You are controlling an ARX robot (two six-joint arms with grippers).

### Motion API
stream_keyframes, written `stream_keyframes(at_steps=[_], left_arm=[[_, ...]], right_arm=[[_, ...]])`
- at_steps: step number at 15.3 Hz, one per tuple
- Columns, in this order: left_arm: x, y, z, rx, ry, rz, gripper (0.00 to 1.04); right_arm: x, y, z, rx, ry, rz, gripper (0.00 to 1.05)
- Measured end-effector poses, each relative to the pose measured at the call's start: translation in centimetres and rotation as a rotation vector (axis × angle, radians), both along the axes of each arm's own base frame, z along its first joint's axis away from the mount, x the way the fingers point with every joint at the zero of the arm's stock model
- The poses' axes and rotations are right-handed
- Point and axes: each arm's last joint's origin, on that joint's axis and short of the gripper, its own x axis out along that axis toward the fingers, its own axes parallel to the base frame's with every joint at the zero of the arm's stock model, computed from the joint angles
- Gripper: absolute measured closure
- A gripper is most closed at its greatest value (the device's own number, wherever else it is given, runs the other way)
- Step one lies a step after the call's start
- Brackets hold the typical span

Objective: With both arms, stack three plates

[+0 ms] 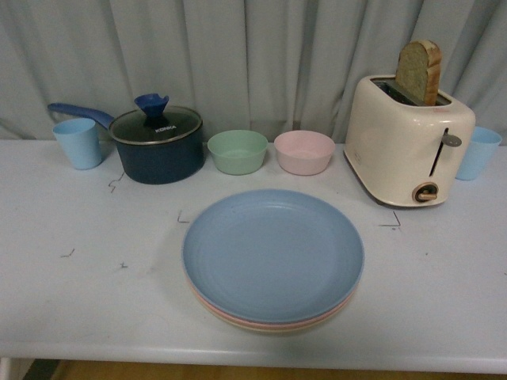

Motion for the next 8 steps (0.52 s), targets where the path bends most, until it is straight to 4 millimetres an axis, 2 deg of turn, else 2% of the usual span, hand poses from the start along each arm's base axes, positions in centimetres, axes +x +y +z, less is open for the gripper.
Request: stream_keyframes(at_steps=[1,7,8], left_arm=[[0.0,0.0,-0.01,0.0,0.0,0.0,0.07],[0.0,0.0,0.0,0.0,0.0,0.0,0.07],[0.0,0.0,0.0,0.0,0.0,0.0,0.07]], right_arm=[[0.0,0.0,0.0,0.0,0.0,0.0,0.59],[0.0,0.0,0.0,0.0,0.0,0.0,0.05],[0.0,0.0,0.0,0.0,0.0,0.0,0.06]])
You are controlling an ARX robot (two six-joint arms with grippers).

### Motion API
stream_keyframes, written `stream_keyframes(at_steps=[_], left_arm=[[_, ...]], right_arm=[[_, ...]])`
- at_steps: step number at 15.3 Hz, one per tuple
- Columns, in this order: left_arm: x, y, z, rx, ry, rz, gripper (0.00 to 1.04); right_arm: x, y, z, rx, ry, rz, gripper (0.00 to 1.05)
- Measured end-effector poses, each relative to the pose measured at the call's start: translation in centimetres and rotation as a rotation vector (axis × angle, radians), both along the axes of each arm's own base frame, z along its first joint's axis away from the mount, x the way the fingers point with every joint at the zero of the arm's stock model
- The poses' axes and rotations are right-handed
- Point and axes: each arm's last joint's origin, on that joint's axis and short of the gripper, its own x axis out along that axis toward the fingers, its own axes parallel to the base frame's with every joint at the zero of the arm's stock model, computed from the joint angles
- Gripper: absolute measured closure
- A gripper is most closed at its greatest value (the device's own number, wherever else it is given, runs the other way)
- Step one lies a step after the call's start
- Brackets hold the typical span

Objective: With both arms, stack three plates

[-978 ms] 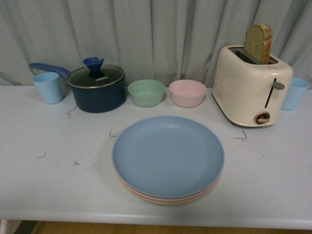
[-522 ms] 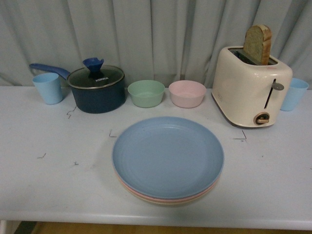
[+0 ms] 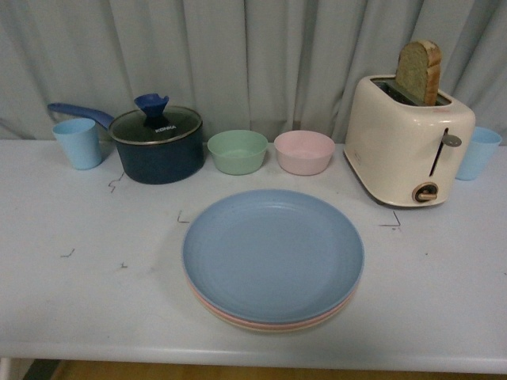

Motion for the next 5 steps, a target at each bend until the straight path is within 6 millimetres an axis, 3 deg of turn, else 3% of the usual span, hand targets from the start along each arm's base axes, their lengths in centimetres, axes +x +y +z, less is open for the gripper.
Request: stream_keyframes(at_steps=[5], left_arm=[[0.0,0.0,0.0,0.0,0.0,0.0,0.07]], right_arm=[[0.0,0.0,0.0,0.0,0.0,0.0,0.06]])
